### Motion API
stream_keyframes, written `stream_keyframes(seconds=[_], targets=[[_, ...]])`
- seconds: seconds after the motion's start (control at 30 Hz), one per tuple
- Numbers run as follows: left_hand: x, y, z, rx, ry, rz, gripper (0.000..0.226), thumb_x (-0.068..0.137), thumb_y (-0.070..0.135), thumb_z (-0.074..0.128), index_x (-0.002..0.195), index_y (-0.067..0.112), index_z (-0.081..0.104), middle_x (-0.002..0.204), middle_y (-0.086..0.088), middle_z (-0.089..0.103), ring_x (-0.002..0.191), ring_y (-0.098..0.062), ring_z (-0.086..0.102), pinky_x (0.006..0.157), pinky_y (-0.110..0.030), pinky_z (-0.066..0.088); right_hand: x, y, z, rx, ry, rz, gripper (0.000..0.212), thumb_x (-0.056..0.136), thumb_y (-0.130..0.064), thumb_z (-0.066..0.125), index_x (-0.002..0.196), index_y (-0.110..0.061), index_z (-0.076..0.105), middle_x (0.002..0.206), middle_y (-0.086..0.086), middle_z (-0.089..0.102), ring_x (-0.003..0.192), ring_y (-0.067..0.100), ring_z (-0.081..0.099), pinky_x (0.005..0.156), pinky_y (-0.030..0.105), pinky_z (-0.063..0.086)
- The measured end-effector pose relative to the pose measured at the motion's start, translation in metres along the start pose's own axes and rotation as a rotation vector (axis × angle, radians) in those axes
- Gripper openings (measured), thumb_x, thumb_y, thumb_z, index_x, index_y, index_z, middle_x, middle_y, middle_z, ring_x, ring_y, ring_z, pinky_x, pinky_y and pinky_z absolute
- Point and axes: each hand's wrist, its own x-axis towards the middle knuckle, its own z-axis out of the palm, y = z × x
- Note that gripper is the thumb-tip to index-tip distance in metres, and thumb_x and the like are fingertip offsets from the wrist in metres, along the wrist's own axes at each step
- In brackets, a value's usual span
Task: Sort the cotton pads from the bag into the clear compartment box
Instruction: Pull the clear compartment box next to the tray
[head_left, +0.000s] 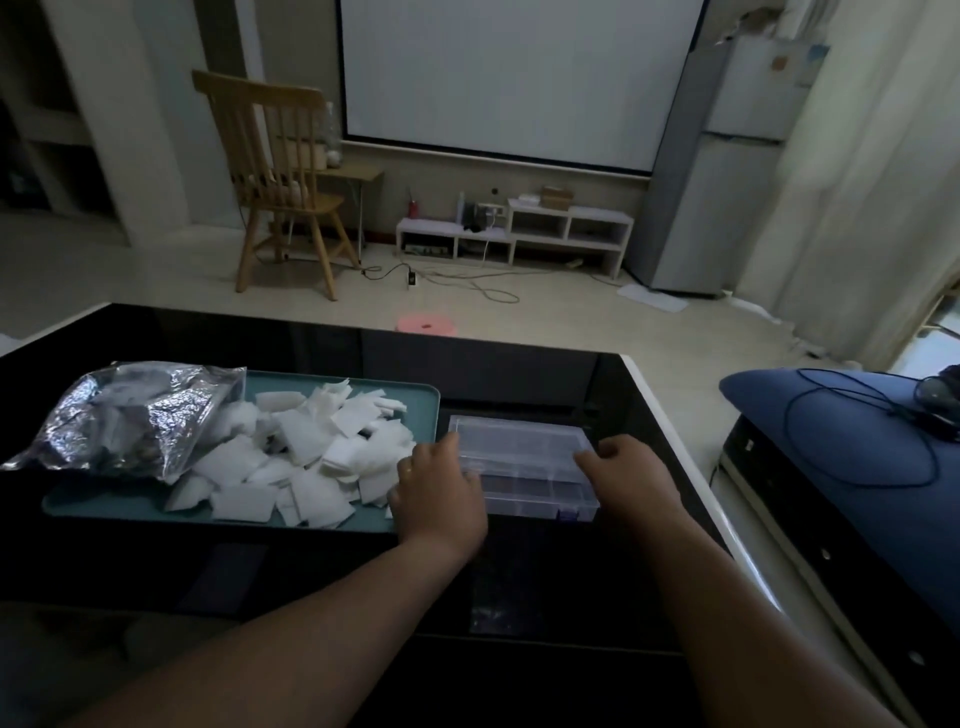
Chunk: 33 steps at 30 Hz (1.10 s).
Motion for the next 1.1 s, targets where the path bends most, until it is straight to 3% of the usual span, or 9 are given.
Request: stream_keyframes(seconds=[0.17, 0.3, 0.37, 0.5, 0.63, 0.73, 0.83, 0.93, 1.1], targets=[[0.026, 0.004, -0.015, -0.134, 0.081, 0.005, 0.054, 0.101, 0.046, 0.052, 0.152, 0.03, 0.04, 0.145, -0.007, 0.046, 0.134, -0.031, 0.044, 0.108, -0.052, 0.038, -0.007, -0.019, -0.018, 0.417, 0.128, -0.036, 0.033, 0.101, -0.052, 0.054, 0.115, -0.024, 0.065, 0.101, -0.003, 0.07, 0.094, 0.017, 0.066, 0.092, 0.05, 0.056], [0.072, 0.017, -0.022, -0.424, 0.126, -0.008, 0.058, 0.104, 0.032, 0.053, 0.156, 0.022, 0.031, 0.139, -0.007, 0.052, 0.122, -0.028, 0.056, 0.102, -0.05, 0.048, -0.001, -0.019, -0.02, 0.725, 0.02, -0.045, 0.046, 0.105, -0.038, 0.054, 0.148, -0.019, 0.05, 0.13, 0.003, 0.067, 0.114, 0.019, 0.066, 0.1, 0.047, 0.056], [0.087, 0.021, -0.022, -0.519, 0.145, -0.003, 0.056, 0.106, 0.027, 0.051, 0.157, 0.021, 0.028, 0.134, -0.004, 0.054, 0.114, -0.025, 0.059, 0.096, -0.046, 0.052, 0.002, -0.015, -0.018, 0.676, -0.055, -0.073, 0.052, 0.105, -0.04, 0.056, 0.153, -0.023, 0.045, 0.139, -0.001, 0.061, 0.121, 0.017, 0.062, 0.101, 0.044, 0.055], [0.101, 0.015, -0.007, -0.485, 0.178, 0.101, 0.042, 0.105, 0.026, 0.053, 0.145, 0.021, 0.04, 0.133, -0.003, 0.054, 0.11, -0.021, 0.059, 0.088, -0.04, 0.053, 0.005, -0.011, -0.008, 0.519, -0.168, -0.199, 0.043, 0.11, -0.031, 0.05, 0.152, -0.036, 0.045, 0.12, -0.018, 0.059, 0.107, 0.0, 0.06, 0.077, 0.019, 0.046], [0.122, 0.012, 0.004, -0.375, 0.212, 0.175, 0.024, 0.104, 0.035, 0.051, 0.126, 0.024, 0.052, 0.117, 0.004, 0.056, 0.107, -0.021, 0.057, 0.089, -0.044, 0.052, 0.024, -0.015, 0.005, 0.538, -0.159, -0.199, 0.048, 0.109, -0.036, 0.051, 0.154, -0.048, 0.038, 0.132, -0.018, 0.064, 0.118, 0.006, 0.062, 0.094, 0.034, 0.053], [0.146, 0.014, 0.007, -0.321, 0.193, 0.139, 0.011, 0.103, 0.037, 0.051, 0.107, 0.027, 0.05, 0.104, 0.003, 0.056, 0.096, -0.022, 0.058, 0.084, -0.047, 0.055, 0.033, -0.021, 0.016, 0.41, -0.123, -0.254, 0.047, 0.109, -0.032, 0.051, 0.152, -0.047, 0.038, 0.131, -0.016, 0.065, 0.111, 0.007, 0.064, 0.083, 0.03, 0.05], [0.166, 0.017, 0.008, -0.284, 0.063, 0.03, 0.033, 0.101, 0.032, 0.056, 0.131, 0.02, 0.049, 0.125, -0.006, 0.056, 0.114, -0.03, 0.059, 0.096, -0.052, 0.053, 0.032, -0.022, 0.03, 0.183, -0.097, -0.253, 0.049, 0.108, -0.027, 0.049, 0.155, -0.035, 0.039, 0.142, -0.006, 0.06, 0.119, 0.015, 0.06, 0.092, 0.034, 0.048], [0.17, 0.012, -0.003, -0.241, -0.018, 0.046, 0.064, 0.1, 0.024, 0.06, 0.155, 0.019, 0.028, 0.145, -0.014, 0.043, 0.128, -0.034, 0.052, 0.105, -0.047, 0.049, 0.029, -0.027, 0.034, 0.077, -0.004, -0.259, 0.051, 0.105, -0.03, 0.054, 0.155, -0.029, 0.043, 0.149, 0.0, 0.055, 0.128, 0.019, 0.057, 0.103, 0.04, 0.05], [0.16, -0.021, -0.073, -0.31, -0.023, 0.201, 0.064, 0.102, 0.023, 0.055, 0.159, 0.022, 0.027, 0.154, -0.009, 0.041, 0.134, -0.027, 0.048, 0.107, -0.038, 0.042, 0.008, -0.079, 0.038, 0.075, 0.059, -0.408, 0.075, 0.1, -0.039, 0.065, 0.163, -0.034, 0.026, 0.163, 0.001, 0.037, 0.148, 0.023, 0.039, 0.119, 0.045, 0.039]])
